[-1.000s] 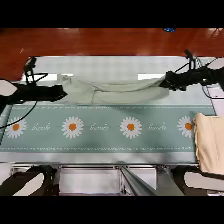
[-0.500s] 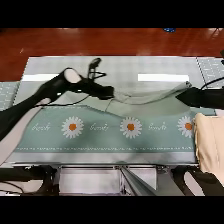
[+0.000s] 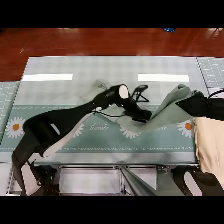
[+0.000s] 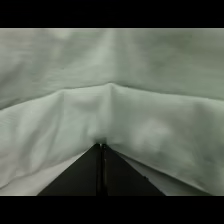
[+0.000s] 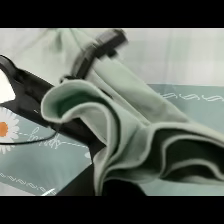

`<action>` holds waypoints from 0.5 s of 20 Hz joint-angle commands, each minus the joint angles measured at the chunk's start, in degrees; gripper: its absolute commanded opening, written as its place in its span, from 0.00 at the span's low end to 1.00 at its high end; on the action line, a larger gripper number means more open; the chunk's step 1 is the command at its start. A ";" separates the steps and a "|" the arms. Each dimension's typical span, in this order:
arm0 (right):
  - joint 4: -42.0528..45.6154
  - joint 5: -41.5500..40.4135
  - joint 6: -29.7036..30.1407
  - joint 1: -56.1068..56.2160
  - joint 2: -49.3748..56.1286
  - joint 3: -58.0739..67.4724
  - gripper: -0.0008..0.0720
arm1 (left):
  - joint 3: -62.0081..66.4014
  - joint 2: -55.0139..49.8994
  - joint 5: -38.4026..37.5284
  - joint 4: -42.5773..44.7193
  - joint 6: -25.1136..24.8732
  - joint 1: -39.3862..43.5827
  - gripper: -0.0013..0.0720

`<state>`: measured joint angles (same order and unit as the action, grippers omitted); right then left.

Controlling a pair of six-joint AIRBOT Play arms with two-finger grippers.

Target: Fold the shirts.

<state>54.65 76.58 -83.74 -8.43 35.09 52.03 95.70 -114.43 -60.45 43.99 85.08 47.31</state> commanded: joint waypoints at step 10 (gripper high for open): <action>-13.03 -8.52 5.42 9.60 13.88 5.53 0.06 | 0.07 23.08 -15.19 18.99 -1.22 -29.53 0.04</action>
<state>44.82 72.14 -80.01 -4.34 42.78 54.74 98.37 -100.84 -72.82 54.59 83.09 26.59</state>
